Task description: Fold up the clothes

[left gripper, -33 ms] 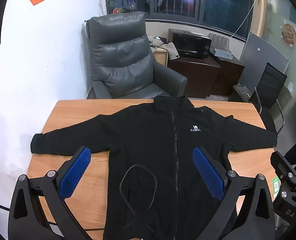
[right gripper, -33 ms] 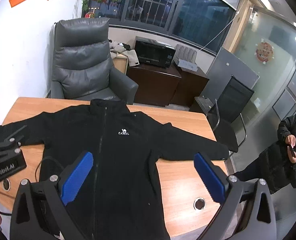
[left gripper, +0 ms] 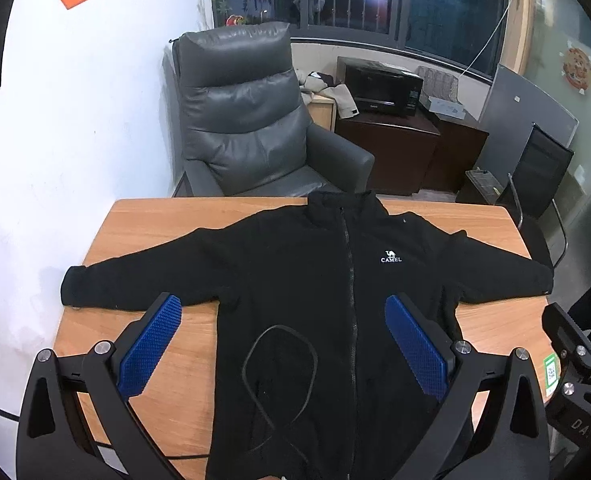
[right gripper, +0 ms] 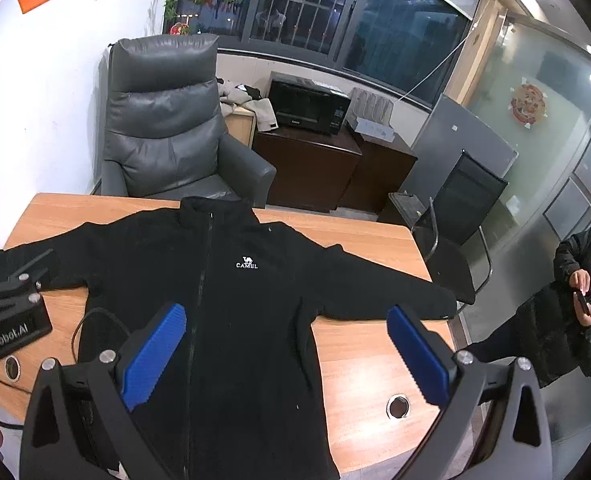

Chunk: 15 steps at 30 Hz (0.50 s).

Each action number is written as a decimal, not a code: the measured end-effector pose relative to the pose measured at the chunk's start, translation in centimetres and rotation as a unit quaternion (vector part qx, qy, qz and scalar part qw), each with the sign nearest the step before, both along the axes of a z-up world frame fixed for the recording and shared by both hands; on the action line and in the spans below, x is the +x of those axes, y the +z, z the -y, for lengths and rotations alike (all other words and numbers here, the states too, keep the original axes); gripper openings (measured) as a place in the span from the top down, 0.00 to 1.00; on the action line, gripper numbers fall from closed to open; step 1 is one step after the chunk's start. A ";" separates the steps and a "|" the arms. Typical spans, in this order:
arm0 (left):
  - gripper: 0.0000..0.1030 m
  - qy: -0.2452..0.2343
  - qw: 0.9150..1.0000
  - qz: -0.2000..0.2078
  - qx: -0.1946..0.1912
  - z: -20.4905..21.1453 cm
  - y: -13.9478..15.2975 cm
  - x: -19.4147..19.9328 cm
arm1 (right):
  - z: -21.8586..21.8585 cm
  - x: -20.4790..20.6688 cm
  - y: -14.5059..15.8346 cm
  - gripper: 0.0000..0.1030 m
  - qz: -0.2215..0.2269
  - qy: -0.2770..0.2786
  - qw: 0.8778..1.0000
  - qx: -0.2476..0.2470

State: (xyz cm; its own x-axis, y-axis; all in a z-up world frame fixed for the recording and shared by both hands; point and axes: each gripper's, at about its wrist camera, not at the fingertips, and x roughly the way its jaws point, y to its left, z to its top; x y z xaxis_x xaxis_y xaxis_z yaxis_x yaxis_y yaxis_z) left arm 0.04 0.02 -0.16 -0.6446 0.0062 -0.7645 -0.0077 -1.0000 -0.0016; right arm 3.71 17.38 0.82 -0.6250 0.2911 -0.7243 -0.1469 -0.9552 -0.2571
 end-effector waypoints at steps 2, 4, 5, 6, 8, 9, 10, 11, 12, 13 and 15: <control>0.00 -0.007 1.000 -0.003 -0.007 0.0 -0.3 0.1 | 0.1 0.1 0.1 0.00 -0.005 -0.004 1.000 -0.004; 0.00 -0.015 1.000 -0.005 -0.014 -0.1 -0.6 0.1 | 0.4 0.3 0.3 0.00 -0.010 -0.007 1.000 -0.008; 0.00 -0.015 1.000 0.003 -0.013 -0.3 -1.0 -0.4 | 0.4 0.4 0.2 0.00 -0.009 -0.009 1.000 -0.009; 0.00 -0.015 1.000 0.011 -0.012 -0.4 -1.3 -0.8 | 0.2 0.3 0.0 0.00 -0.005 -0.012 1.000 -0.012; 0.00 -0.016 1.000 0.012 -0.007 -0.4 -2.0 -0.9 | -0.1 0.0 -0.4 0.00 0.006 -0.015 1.000 -0.015; 0.00 -0.019 1.000 0.013 -0.008 -0.3 -2.0 -1.0 | -0.1 0.0 -0.5 0.00 0.009 -0.016 1.000 -0.017; 0.00 -0.022 1.000 0.015 -0.008 -0.1 -2.1 -1.2 | -0.2 0.0 -0.4 0.00 0.009 -0.018 1.000 -0.018; 0.00 -0.024 1.000 0.016 -0.009 0.0 -2.2 -1.3 | -0.2 0.0 -0.4 0.00 0.008 -0.018 1.000 -0.019; 0.00 -0.025 0.999 0.018 -0.012 -0.1 -2.4 -1.4 | -0.2 0.0 -0.4 0.00 0.007 -0.018 1.000 -0.020; 0.00 -0.025 0.999 0.022 -0.015 -0.2 -2.6 -1.6 | -0.2 0.0 -0.4 0.00 0.006 -0.018 1.000 -0.021; 0.00 -0.025 0.999 0.023 -0.014 -0.1 -2.6 -1.6 | -0.1 0.0 -0.4 0.00 0.003 -0.018 1.000 -0.022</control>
State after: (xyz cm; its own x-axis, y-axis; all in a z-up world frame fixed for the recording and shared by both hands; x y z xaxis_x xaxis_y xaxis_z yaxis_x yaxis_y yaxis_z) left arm -1.52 0.08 -2.74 -0.6081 0.0154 -0.7937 -0.0575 -0.9980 0.0247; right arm 3.70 17.52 0.42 -0.6104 0.2807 -0.7407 -0.1793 -0.9598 -0.2159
